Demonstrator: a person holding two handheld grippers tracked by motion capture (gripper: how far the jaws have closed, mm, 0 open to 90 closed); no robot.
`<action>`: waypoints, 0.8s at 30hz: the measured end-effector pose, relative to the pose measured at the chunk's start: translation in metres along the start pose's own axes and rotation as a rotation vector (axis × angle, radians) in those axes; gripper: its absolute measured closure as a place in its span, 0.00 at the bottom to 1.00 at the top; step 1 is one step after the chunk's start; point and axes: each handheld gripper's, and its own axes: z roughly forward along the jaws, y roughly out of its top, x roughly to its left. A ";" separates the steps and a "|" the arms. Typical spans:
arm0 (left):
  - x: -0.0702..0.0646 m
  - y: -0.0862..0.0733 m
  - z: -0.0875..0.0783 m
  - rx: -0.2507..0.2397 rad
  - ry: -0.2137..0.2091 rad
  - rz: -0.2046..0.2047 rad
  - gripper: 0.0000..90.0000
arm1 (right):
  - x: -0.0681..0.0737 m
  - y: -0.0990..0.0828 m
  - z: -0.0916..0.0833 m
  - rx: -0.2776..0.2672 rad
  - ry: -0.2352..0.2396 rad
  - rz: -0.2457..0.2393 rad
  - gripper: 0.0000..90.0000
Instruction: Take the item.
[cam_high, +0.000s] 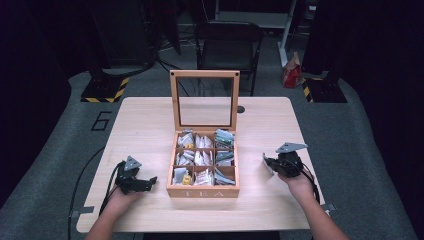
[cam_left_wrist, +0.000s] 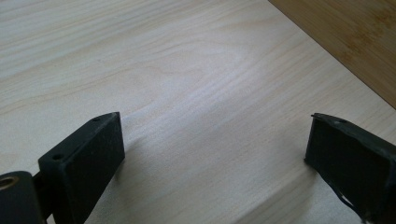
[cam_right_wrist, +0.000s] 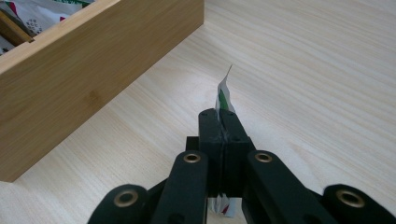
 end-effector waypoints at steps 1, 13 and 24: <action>0.000 0.000 0.000 0.000 0.000 -0.001 0.05 | 0.000 0.000 0.000 0.000 0.001 -0.007 0.99; 0.000 0.000 0.000 0.000 0.000 -0.001 0.05 | 0.014 -0.007 0.012 0.022 0.031 -0.023 0.99; 0.000 0.000 0.000 0.000 0.000 0.000 0.05 | 0.019 -0.012 0.022 0.039 0.038 -0.031 0.97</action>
